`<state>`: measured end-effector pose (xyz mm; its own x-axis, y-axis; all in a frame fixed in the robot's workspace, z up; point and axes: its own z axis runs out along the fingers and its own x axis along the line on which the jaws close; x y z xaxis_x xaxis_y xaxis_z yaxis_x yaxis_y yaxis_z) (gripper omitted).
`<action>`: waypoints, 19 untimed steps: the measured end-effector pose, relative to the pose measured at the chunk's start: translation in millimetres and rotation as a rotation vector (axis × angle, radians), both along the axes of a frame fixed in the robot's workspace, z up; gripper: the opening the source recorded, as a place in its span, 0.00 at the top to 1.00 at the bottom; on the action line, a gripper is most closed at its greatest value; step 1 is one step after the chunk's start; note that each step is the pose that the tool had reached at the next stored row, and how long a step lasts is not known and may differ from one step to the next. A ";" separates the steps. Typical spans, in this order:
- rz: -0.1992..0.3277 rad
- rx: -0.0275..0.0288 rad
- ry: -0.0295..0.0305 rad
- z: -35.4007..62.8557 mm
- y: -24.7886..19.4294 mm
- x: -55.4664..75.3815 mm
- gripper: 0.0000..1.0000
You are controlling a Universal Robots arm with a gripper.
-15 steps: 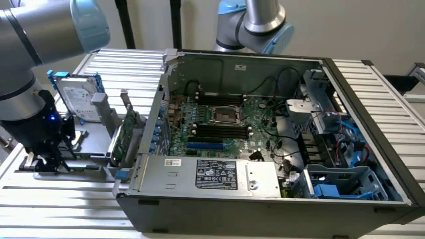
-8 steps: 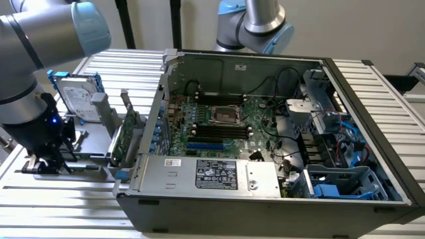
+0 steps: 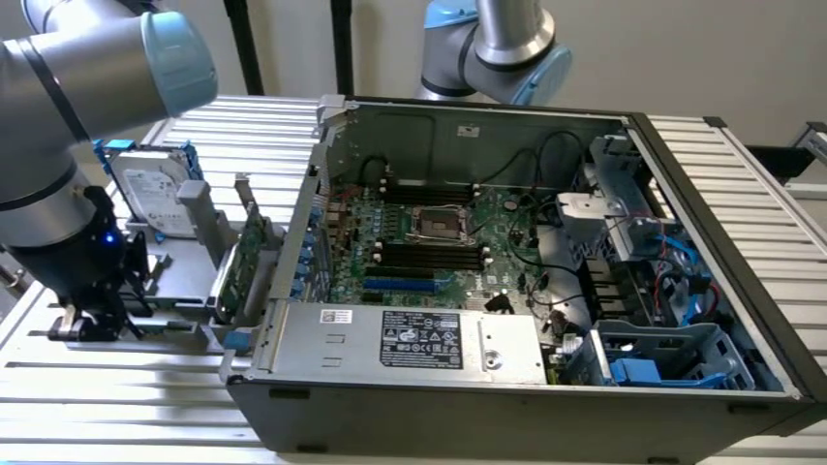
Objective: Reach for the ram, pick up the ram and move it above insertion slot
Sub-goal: 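Pick up the ram and move it above insertion slot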
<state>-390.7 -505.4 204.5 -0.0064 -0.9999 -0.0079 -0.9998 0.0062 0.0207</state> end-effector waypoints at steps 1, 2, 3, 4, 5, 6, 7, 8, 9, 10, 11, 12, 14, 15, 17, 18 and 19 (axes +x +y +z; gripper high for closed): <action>0.000 0.0016 0.0000 -0.6 0.0 0.1 0.64; 0.001 0.0038 0.0000 -1.3 0.0 0.1 0.64; 0.001 0.0065 -0.0001 -2.0 0.0 0.2 0.64; 0.001 0.0097 0.0000 -2.8 0.0 0.2 0.64; 0.001 0.0130 0.0000 -3.5 0.0 0.2 0.64; 0.001 0.0159 -0.0002 -4.2 0.0 0.2 0.64; 0.001 0.0181 -0.0001 -4.5 0.0 0.2 0.64; 0.001 0.0201 0.0000 -4.8 0.0 0.1 0.64; 0.001 0.0213 0.0002 -5.0 0.0 0.2 0.64; 0.001 0.0220 0.0005 -5.1 0.0 0.3 0.64; 0.001 0.0223 0.0011 -5.2 0.0 0.4 0.64; 0.001 0.0225 0.0016 -5.5 0.0 0.5 0.64; 0.001 0.0225 0.0036 -5.9 0.0 0.7 0.64; 0.001 0.0225 0.0047 -6.2 0.0 0.8 0.64; 0.001 0.0225 0.0074 -6.6 0.0 0.9 0.72; 0.001 0.0224 0.0090 -6.8 0.0 0.9 0.72; 0.001 0.0221 0.0104 -6.8 -0.1 0.9 0.78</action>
